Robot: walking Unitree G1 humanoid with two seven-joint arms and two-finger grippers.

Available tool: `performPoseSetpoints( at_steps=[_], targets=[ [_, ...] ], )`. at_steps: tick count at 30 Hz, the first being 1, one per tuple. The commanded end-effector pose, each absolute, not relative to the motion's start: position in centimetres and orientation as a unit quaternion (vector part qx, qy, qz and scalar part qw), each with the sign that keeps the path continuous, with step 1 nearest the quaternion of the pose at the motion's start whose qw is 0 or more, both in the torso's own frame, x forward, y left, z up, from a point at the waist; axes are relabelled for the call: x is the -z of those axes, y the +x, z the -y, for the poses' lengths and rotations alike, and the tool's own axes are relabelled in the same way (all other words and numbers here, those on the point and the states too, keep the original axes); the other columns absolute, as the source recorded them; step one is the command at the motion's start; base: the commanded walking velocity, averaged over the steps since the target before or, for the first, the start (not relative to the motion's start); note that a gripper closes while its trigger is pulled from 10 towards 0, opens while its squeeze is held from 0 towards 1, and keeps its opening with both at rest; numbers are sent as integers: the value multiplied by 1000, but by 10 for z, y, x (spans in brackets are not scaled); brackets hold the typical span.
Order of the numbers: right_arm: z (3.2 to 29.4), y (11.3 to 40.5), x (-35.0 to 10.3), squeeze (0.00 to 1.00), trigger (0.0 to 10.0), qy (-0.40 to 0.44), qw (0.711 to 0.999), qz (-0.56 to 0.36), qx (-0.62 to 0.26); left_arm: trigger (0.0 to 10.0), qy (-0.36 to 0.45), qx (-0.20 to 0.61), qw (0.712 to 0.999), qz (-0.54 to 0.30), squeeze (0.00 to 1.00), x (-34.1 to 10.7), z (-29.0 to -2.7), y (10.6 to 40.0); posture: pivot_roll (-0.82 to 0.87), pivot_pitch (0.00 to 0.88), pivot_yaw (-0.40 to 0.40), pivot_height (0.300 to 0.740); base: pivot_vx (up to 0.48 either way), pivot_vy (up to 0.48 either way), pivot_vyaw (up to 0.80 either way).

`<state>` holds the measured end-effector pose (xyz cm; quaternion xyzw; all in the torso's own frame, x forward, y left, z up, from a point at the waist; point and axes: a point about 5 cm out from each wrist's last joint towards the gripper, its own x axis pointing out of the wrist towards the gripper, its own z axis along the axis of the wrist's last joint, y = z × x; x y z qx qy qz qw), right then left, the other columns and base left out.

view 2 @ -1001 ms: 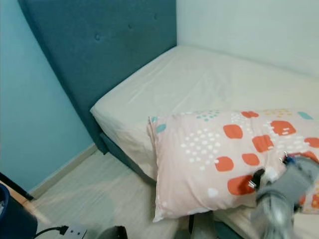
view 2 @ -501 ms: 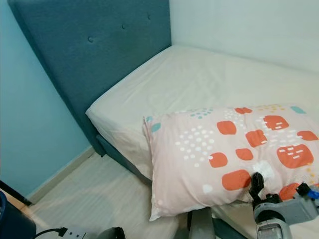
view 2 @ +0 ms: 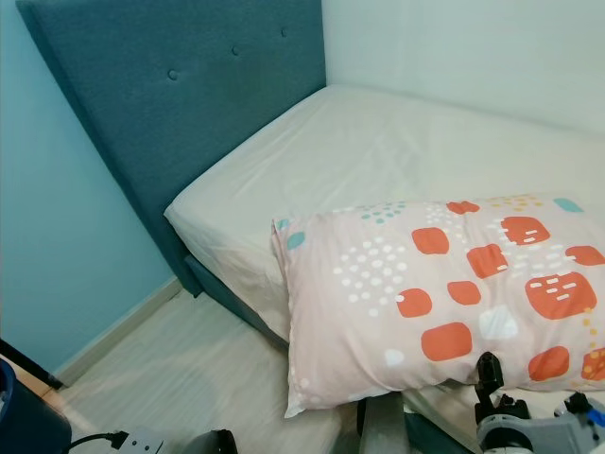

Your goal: Clean up the room

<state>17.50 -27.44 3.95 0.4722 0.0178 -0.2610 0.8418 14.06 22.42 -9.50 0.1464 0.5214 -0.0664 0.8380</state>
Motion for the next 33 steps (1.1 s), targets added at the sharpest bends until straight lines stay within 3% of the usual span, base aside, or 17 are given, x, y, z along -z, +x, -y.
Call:
performPoseSetpoints(
  at_steps=[1, 5, 11, 24, 33],
  targets=[
    [260, 170, -27, 0, 10000, 515, 816, -10, 262, 10000, 143, 111, 832, -524, 0, 100, -202, 138, -190, 146, 18, 451, 0, 0, 0],
    [254, 179, -31, 0, 10000, 552, 814, 35, 174, 10000, 147, 112, 832, -523, 0, 100, -203, 138, -183, 146, 31, 451, 0, 0, 0],
    [251, 191, -30, 0, 10000, 565, 814, 56, 125, 10000, 150, 114, 832, -522, 0, 100, -203, 138, -175, 148, 38, 451, 0, 0, 0],
    [248, 206, 6, 0, 10000, 543, 823, -16, 166, 10000, 152, 114, 829, -525, 0, 101, -204, 135, -141, 160, 41, 451, 0, 0, 0],
    [259, 218, 7, 0, 10000, 540, 826, 7, 163, 10000, 157, 115, 828, -526, 0, 101, -205, 134, -117, 162, 49, 451, 0, 0, 0]
  ],
)
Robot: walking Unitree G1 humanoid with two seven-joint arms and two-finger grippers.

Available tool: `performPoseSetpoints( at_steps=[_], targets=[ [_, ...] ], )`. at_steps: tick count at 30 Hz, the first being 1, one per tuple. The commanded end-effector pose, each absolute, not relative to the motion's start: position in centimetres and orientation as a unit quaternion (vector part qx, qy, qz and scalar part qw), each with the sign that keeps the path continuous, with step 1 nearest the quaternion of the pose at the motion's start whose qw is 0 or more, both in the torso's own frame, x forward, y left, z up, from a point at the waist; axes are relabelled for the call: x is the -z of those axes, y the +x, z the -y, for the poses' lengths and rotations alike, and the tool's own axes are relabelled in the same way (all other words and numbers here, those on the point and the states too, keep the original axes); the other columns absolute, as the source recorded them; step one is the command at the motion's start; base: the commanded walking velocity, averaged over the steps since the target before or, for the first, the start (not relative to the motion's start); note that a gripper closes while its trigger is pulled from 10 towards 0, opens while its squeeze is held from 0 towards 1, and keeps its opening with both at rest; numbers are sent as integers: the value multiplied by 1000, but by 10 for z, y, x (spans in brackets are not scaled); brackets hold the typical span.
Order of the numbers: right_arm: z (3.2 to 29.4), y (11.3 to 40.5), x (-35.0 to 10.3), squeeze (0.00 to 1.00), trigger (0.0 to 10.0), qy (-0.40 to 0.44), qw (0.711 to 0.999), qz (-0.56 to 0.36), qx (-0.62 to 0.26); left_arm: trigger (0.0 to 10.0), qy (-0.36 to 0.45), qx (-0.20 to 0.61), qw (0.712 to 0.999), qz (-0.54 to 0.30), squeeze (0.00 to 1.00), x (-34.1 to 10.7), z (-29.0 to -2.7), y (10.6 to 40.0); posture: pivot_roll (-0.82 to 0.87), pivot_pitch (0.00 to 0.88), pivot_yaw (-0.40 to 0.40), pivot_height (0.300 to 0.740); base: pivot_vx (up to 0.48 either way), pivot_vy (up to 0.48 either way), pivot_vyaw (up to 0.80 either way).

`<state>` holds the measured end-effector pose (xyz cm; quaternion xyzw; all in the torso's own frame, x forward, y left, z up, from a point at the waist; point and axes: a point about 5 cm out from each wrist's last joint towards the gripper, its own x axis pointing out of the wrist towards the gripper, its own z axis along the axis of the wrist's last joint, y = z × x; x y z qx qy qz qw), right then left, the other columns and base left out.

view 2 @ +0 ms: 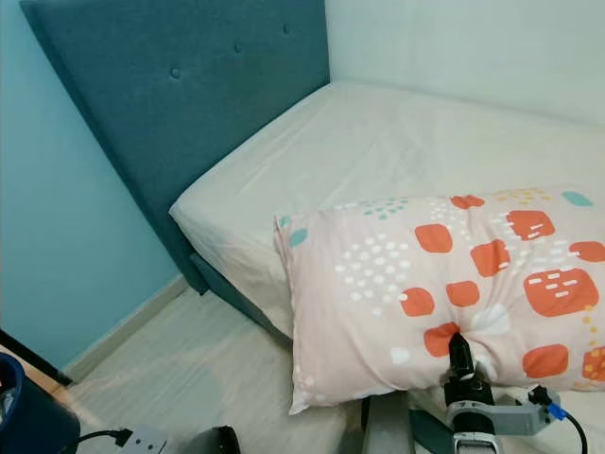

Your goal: Clean up the room

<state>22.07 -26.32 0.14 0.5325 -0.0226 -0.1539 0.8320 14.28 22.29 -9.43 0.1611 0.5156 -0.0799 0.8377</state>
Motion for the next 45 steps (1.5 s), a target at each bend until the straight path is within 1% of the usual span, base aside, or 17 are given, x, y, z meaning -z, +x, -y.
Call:
performPoseSetpoints(
  at_steps=[1, 2, 7, 9, 11, 12, 13, 14, 25, 26, 32, 34, 36, 38, 39, 43, 45],
  targets=[
    [261, 221, 5, 0, 10000, 540, 827, 15, 155, 10000, 157, 116, 828, -526, 0, 101, -205, 134, -115, 161, 49, 451, 0, 0, 0],
    [261, 221, 5, 0, 10000, 540, 827, 15, 155, 10000, 157, 116, 828, -526, 0, 101, -205, 134, -115, 161, 49, 451, 0, 0, 0],
    [265, 249, -20, 0, 10000, 549, 827, 78, 91, 10000, 161, 118, 828, -523, 0, 101, -204, 134, -105, 157, 49, 451, 0, 0, 0],
    [265, 249, -20, 0, 10000, 549, 827, 78, 91, 10000, 161, 118, 828, -523, 0, 101, -204, 134, -105, 157, 49, 451, 0, 0, 0],
    [265, 264, -37, 0, 10000, 543, 831, 102, 61, 10000, 162, 117, 829, -523, 0, 101, -203, 134, -104, 151, 43, 451, 0, 0, 0],
    [265, 264, -37, 0, 10000, 543, 831, 102, 61, 10000, 162, 117, 829, -523, 0, 101, -203, 134, -104, 151, 43, 451, 0, 0, 0],
    [266, 267, -40, 0, 5451, 539, 833, 106, 59, 10000, 162, 117, 829, -523, 0, 101, -203, 134, -103, 149, 43, 451, 0, 0, 0],
    [267, 270, -43, 0, 0, 538, 833, 113, 56, 10000, 161, 117, 829, -523, 0, 101, -203, 134, -102, 147, 42, 451, 0, 0, 0],
    [277, 286, -71, 0, 0, 520, 838, 163, 32, 10000, 159, 117, 830, -522, 0, 101, -201, 136, -110, 138, 45, 451, 0, 0, 0],
    [281, 291, -83, 0, 0, 508, 842, 179, 23, 10000, 158, 116, 831, -521, 0, 100, -201, 137, -113, 134, 45, 451, 0, 0, 0],
    [282, 301, -100, 0, 0, 480, 856, 189, 4, 10000, 158, 116, 832, -518, 0, 100, -201, 139, -117, 125, 46, 451, 0, 0, 0],
    [275, 311, -112, 0, 0, 429, 887, 170, -5, 10000, 158, 116, 833, -517, 0, 99, -201, 141, -118, 119, 46, 451, 0, 0, 0],
    [275, 311, -112, 0, 0, 429, 887, 170, -5, 10000, 158, 116, 833, -517, 0, 99, -201, 141, -118, 119, 46, 451, 0, 0, 0],
    [266, 321, -128, 0, 0, 383, 909, 162, -17, 10000, 158, 115, 834, -515, 0, 99, -201, 142, -121, 112, 45, 451, 0, 0, 0],
    [266, 321, -128, 0, 0, 383, 909, 162, -17, 10000, 158, 115, 834, -515, 0, 99, -201, 142, -121, 112, 45, 451, 0, 0, 0],
    [251, 329, -155, 0, 0, 360, 913, 179, -69, 10000, 150, 104, 838, -514, 0, 98, -202, 143, -126, 104, 45, 451, 0, 0, 0],
    [228, 331, -183, 0, 0, 353, 901, 209, -144, 10000, 120, 65, 851, -507, 0, 98, -203, 143, -127, 91, 40, 461, 0, 0, 0]
  ],
)
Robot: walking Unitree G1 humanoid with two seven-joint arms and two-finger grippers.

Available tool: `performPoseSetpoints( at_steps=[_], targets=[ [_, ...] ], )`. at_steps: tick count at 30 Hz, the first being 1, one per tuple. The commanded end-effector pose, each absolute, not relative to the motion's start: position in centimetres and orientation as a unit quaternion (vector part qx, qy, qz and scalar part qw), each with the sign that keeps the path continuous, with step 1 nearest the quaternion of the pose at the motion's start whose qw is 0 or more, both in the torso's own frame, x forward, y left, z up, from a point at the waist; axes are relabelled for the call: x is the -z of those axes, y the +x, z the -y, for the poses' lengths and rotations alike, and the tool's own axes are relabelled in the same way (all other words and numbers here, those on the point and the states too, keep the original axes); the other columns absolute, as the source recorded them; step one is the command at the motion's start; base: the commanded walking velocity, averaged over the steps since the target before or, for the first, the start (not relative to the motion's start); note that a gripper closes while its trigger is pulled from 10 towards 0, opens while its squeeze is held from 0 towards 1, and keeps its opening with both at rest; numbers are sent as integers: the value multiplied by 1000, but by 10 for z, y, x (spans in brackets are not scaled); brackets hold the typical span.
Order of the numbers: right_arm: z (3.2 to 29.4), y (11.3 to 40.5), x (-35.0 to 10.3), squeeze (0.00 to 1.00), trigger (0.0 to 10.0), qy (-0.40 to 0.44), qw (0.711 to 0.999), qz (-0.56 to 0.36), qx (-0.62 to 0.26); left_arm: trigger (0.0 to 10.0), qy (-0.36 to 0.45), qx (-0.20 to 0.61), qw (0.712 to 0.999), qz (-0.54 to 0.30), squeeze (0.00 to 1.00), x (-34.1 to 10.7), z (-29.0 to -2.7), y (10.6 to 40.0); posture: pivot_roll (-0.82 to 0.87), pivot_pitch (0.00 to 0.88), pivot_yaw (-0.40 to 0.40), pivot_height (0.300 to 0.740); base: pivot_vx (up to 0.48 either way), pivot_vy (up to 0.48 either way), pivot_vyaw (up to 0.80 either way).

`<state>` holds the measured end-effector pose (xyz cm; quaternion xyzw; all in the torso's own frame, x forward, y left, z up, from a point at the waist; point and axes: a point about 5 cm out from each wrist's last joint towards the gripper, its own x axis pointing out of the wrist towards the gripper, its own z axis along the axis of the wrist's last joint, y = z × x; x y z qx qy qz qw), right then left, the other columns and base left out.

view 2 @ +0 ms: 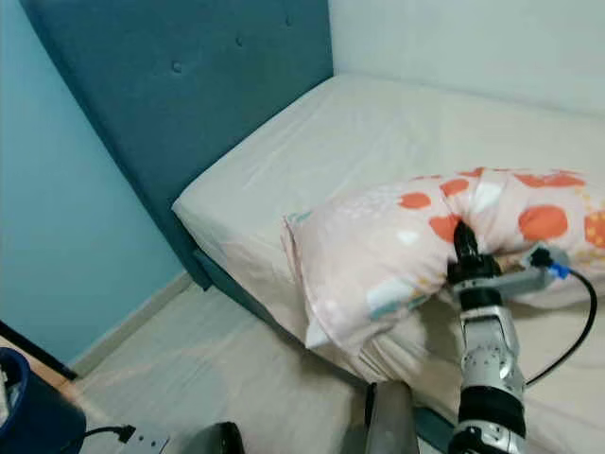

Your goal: Clean up the room

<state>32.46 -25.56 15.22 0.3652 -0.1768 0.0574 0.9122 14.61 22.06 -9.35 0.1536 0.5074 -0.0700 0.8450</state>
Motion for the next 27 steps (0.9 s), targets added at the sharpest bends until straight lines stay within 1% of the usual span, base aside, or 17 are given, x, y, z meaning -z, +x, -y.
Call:
performPoseSetpoints(
  at_steps=[1, 2, 3, 4, 7, 8, 9, 10, 11, 12, 14, 21, 22, 27],
  targets=[
    [228, 331, -183, 0, 0, 353, 901, 209, -144, 10000, 120, 65, 851, -507, 0, 98, -203, 143, -127, 91, 40, 461, 0, 0, 0],
    [217, 331, -191, 0, 0, 352, 894, 216, -171, 10000, 110, 49, 856, -502, 0, 97, -204, 144, -126, 90, 40, 466, 0, 0, 0],
    [217, 331, -191, 0, 0, 352, 894, 216, -171, 10000, 110, 49, 856, -502, 0, 97, -204, 144, -126, 90, 40, 466, 0, 0, 0],
    [201, 330, -199, 0, 0, 351, 886, 220, -207, 10000, 97, 25, 863, -495, 0, 96, -205, 145, -119, 80, 37, 476, 0, 0, 0],
    [196, 330, -201, 0, 0, 351, 884, 221, -216, 10000, 94, 18, 865, -492, 0, 96, -206, 146, -119, 80, 37, 486, 0, 0, 0],
    [193, 331, -202, 0, 0, 351, 882, 221, -222, 10000, 96, 14, 865, -493, 0, 96, -207, 146, -118, 74, 38, 491, -480, 0, 0],
    [188, 331, -204, 0, 0, 352, 881, 222, -227, 10000, 98, 12, 869, -485, 0, 91, -208, 160, -117, 70, 40, 496, -480, 0, 0],
    [188, 331, -204, 0, 0, 352, 881, 222, -227, 10000, 98, 12, 869, -485, 0, 91, -208, 160, -117, 70, 40, 496, -480, 0, 0],
    [185, 330, -205, 0, 0, 352, 880, 222, -230, 10000, 105, 11, 874, -474, 0, 84, -209, 176, -117, 70, 40, 501, -480, 0, 0],
    [182, 331, -206, 0, 0, 351, 879, 221, -235, 10000, 107, 12, 880, -463, 0, 79, -211, 186, -118, 65, 40, 506, -480, 0, 0],
    [179, 331, -206, 0, 0, 350, 880, 218, -237, 10000, 109, 9, 882, -458, 0, 76, -212, 191, -120, 61, 40, 511, -240, 0, 0],
    [169, 331, -206, 0, 0, 346, 880, 206, -251, 10000, 102, -14, 880, -463, 0, 77, -216, 187, -119, 57, 36, 531, 0, 0, 0],
    [165, 330, -207, 0, 0, 346, 879, 202, -258, 10000, 95, -25, 881, -462, 0, 77, -217, 187, -115, 56, 32, 541, 0, 0, 0],
    [163, 329, -208, 0, 0, 346, 878, 200, -264, 10000, 92, -29, 882, -462, 0, 77, -217, 188, -113, 54, 29, 551, 0, 0, 0]
  ],
)
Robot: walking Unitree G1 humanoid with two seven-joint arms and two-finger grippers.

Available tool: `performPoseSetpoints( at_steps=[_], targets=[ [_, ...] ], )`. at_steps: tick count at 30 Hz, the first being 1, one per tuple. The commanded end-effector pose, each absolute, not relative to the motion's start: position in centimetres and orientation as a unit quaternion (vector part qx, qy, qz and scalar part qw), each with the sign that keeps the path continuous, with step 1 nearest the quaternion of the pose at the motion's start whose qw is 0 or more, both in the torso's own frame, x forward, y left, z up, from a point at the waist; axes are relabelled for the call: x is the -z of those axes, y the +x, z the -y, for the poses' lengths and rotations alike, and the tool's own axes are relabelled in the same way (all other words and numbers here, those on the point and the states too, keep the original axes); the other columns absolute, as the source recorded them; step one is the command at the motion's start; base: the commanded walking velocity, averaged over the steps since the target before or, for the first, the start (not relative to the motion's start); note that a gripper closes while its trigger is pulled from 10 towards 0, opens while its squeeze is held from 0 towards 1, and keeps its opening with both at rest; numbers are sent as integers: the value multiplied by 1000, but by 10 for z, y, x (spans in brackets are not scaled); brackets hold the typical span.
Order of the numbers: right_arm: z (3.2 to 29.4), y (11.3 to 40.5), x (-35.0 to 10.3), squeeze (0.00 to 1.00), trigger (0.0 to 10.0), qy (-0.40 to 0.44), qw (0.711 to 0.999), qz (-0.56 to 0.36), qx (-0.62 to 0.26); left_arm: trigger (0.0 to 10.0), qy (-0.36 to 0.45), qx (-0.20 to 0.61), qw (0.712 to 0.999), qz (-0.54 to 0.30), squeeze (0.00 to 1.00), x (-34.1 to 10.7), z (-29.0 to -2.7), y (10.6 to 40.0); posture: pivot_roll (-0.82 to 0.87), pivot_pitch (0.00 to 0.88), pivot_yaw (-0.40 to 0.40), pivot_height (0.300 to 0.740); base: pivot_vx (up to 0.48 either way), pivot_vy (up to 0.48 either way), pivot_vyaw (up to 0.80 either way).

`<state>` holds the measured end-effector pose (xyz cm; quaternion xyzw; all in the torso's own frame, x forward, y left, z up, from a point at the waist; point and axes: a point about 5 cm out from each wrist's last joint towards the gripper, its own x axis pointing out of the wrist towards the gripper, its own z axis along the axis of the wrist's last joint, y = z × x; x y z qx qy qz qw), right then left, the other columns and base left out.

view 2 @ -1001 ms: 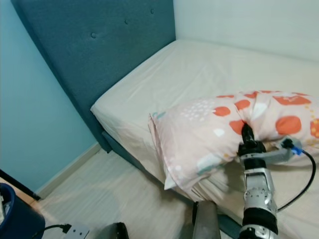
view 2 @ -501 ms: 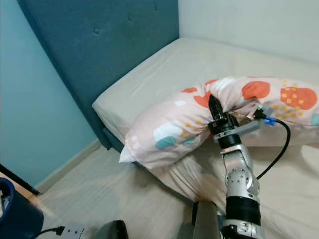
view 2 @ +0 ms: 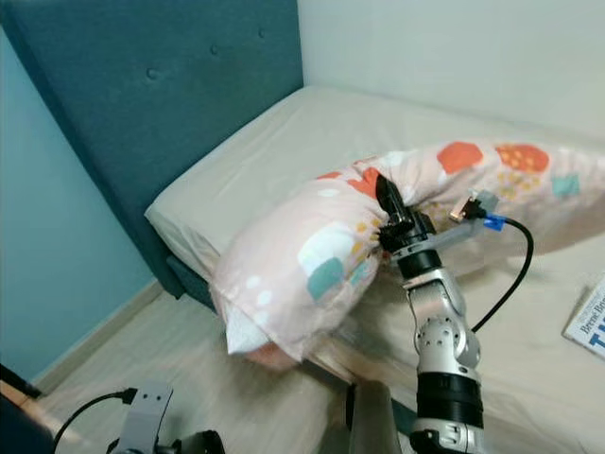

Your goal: Clean up the room

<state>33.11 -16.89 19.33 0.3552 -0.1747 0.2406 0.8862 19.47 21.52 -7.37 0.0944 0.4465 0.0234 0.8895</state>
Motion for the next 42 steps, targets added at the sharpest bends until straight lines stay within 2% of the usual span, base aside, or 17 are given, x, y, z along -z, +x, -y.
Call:
performPoseSetpoints(
  at_steps=[1, 14, 16, 28, 42],
  targets=[
    [161, 330, -208, 0, 0, 345, 878, 200, -266, 10000, 92, -30, 882, -462, 0, 77, -217, 188, -114, 50, 28, 556, 0, 0, 0],
    [152, 331, -210, 0, 0, 345, 875, 196, -278, 10000, 101, -20, 873, -477, 0, 79, -215, 185, -111, 37, 31, 606, 0, 0, 0],
    [151, 330, -210, 0, 0, 346, 874, 196, -280, 10000, 104, -16, 869, -483, 0, 81, -214, 183, -110, 36, 32, 616, -480, 0, 0],
    [150, 330, -211, 0, 0, 346, 874, 195, -280, 10000, 105, -4, 874, -475, 0, 81, -209, 183, -109, 46, 29, 661, -80, 0, 0],
    [149, 331, -205, 0, 0, 341, 879, 183, -277, 10000, 108, 1, 873, -476, 0, 82, -208, 182, -111, 44, 29, 691, 0, 0, 0]
  ],
)
